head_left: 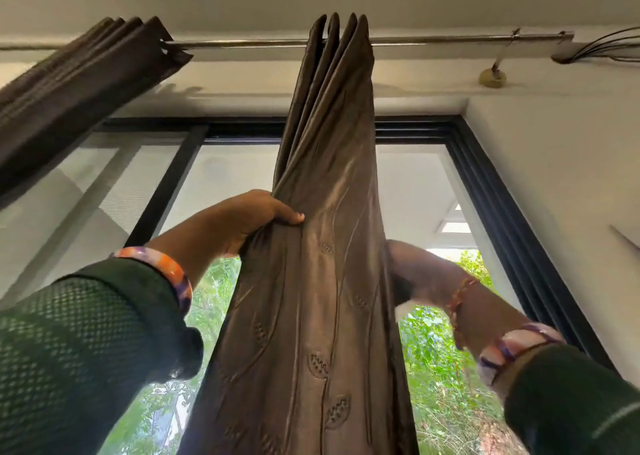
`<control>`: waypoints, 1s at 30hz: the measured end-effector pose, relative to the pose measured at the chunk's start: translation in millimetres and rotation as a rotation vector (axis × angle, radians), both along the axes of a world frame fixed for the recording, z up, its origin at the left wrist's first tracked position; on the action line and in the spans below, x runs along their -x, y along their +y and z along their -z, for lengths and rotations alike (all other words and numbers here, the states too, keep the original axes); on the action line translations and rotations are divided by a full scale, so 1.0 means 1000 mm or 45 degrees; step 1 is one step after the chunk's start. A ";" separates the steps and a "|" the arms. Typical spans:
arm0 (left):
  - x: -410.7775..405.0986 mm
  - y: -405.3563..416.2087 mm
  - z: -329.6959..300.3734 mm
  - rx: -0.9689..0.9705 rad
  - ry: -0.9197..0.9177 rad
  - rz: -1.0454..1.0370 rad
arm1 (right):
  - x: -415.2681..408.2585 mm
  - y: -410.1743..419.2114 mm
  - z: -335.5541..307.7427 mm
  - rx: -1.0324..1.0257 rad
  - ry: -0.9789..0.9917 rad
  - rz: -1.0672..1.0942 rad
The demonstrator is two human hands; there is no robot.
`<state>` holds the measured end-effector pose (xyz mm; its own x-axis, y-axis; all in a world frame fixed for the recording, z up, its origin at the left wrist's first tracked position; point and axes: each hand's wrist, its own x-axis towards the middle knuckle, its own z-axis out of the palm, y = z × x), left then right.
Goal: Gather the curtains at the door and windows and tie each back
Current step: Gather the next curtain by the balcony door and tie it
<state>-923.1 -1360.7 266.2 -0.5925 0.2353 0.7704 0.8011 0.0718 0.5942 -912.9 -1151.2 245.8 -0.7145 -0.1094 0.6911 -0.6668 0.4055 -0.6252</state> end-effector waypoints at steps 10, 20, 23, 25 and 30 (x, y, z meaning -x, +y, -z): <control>0.002 0.044 0.017 0.181 0.684 -1.234 | -0.060 -0.007 -0.007 -0.150 0.989 1.073; -0.036 0.049 0.014 0.573 0.717 -0.829 | -0.069 -0.067 -0.015 -0.686 1.398 0.855; -0.046 0.022 0.008 0.428 0.327 0.044 | -0.068 -0.063 -0.023 -0.655 1.260 0.741; -0.042 0.005 0.005 0.263 0.180 0.352 | -0.069 -0.060 -0.026 -0.598 1.192 0.702; -0.033 -0.018 0.007 0.042 0.140 0.623 | -0.069 -0.060 -0.029 -0.515 1.128 0.662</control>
<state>-889.7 -1378.6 259.3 -0.3224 0.4906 0.8096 0.8032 -0.3108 0.5082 -844.0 -1211.4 274.4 -0.0082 -0.2726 0.9621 -0.5018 0.8333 0.2319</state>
